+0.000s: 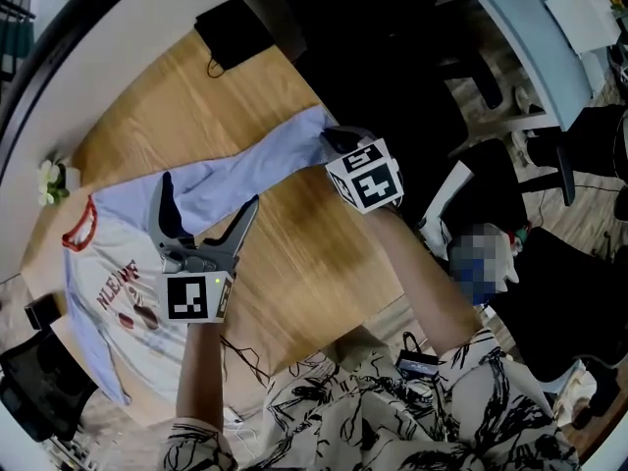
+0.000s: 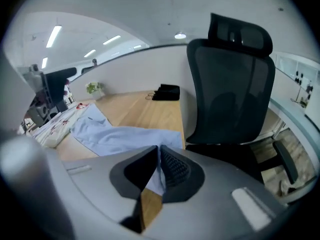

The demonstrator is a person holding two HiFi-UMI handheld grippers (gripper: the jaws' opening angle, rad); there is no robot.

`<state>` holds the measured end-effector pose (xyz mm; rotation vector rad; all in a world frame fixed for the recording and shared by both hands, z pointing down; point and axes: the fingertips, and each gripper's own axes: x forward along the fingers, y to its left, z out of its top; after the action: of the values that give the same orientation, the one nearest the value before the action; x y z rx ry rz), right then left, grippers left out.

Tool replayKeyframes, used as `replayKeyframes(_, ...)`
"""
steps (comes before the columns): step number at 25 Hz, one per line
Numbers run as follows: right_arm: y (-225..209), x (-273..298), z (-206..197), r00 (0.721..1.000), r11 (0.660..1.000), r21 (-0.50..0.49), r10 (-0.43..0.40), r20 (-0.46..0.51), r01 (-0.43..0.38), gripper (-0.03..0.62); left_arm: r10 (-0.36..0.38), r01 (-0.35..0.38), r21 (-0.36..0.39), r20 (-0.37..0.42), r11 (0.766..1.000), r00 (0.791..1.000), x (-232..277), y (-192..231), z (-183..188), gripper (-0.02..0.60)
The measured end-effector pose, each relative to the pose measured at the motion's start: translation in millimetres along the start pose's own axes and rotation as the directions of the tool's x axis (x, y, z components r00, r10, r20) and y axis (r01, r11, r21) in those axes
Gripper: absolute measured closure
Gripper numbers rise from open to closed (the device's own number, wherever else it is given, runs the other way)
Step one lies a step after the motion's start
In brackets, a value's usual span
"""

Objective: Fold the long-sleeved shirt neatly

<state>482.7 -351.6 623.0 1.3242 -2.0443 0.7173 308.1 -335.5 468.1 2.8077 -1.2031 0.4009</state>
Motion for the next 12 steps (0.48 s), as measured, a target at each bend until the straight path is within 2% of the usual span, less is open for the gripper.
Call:
replayKeyframes(3,24.1,-43.7,15.0,0.980,0.997,-0.071,0.054,0.190,-0.041,0.561,-0.125,0.125,-0.001,-0.025,0.992,0.992,14.0,-10.0,0.5,0.021)
replayKeyframes(5,42.8,-72.6,10.5,0.956,0.989,-0.139,0.095,0.279,-0.058,0.562,-0.239,0.238,-0.018,-0.037,0.971,0.970,25.9,-20.5,3.4,0.012)
replayKeyframes(6,49.5,-82.6,1.9,0.951,0.984,-0.172,0.101,0.292,-0.052,0.562,-0.292,0.292,-0.018,-0.052,0.956,0.955,32.7,-26.0,3.5,0.011)
replayKeyframes(8,58.3,-91.9,-23.2,0.954,0.980,-0.195,0.089,0.285,-0.033,0.562,-0.386,0.389,0.002,-0.114,0.921,0.915,48.2,-38.3,-1.6,0.011)
replayKeyframes(9,61.1,-92.0,-36.8,0.958,0.982,-0.185,0.082,0.275,-0.031,0.562,-0.430,0.438,0.020,-0.158,0.899,0.889,56.9,-46.5,-7.0,0.012)
replayKeyframes(12,64.5,-84.5,-70.7,0.970,0.984,-0.176,0.070,0.232,-0.028,0.562,-0.531,0.580,0.078,-0.319,0.811,0.785,84.5,-79.8,-33.1,0.069)
